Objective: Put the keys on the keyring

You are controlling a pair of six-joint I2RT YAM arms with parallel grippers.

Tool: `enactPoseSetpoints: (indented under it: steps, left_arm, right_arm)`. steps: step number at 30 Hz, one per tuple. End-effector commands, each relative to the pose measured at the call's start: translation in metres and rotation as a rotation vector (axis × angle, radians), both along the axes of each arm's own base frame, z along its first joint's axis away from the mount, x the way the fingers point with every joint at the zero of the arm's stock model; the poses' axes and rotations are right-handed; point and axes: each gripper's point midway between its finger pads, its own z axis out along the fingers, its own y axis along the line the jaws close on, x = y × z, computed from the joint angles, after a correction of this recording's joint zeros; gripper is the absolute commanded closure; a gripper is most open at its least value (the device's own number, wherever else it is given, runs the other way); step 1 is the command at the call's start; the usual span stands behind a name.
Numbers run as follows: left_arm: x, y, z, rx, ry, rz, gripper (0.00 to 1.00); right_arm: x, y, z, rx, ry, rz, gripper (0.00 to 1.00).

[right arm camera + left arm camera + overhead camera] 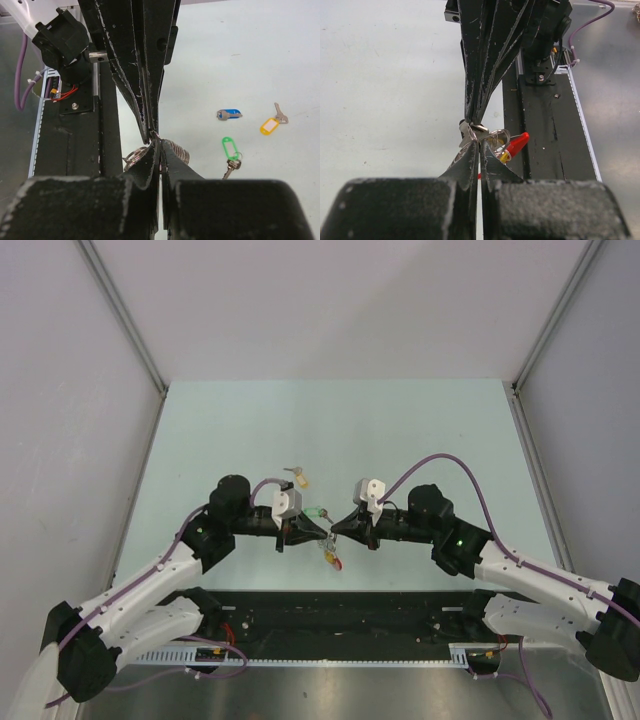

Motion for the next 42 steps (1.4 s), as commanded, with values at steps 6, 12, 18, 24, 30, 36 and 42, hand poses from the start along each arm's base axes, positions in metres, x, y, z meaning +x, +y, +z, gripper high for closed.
enactPoseSetpoints:
  steps: [6,12,18,24,30,36,42]
  left_arm:
    - [-0.006,-0.006,0.026,-0.067,-0.023,-0.034,1.00]
    - [0.014,-0.003,0.028,-0.064,0.044,0.128,1.00]
    - [0.022,-0.003,0.030,-0.106,0.172,0.233,1.00]
    - [0.022,-0.007,0.041,-0.161,0.200,0.255,1.00]
    - [0.028,-0.002,0.052,-0.242,0.201,0.317,1.00]
    - [0.027,0.002,0.055,-0.301,0.173,0.331,1.00]
    - [0.022,0.001,0.054,-0.307,0.157,0.294,1.00]
  right_arm:
    - [-0.001,0.010,0.029,0.085,-0.079,0.049,1.00]
    - [-0.001,0.006,0.024,0.047,-0.128,0.046,1.00]
    - [-0.001,0.006,0.016,0.007,-0.171,0.042,1.00]
    - [-0.002,0.009,0.009,-0.017,-0.181,0.047,1.00]
    - [-0.001,0.007,0.005,-0.039,-0.183,0.034,1.00]
    - [0.008,0.000,0.008,-0.037,-0.162,-0.020,0.86]
    - [0.014,-0.002,0.007,-0.037,-0.146,-0.055,0.78]
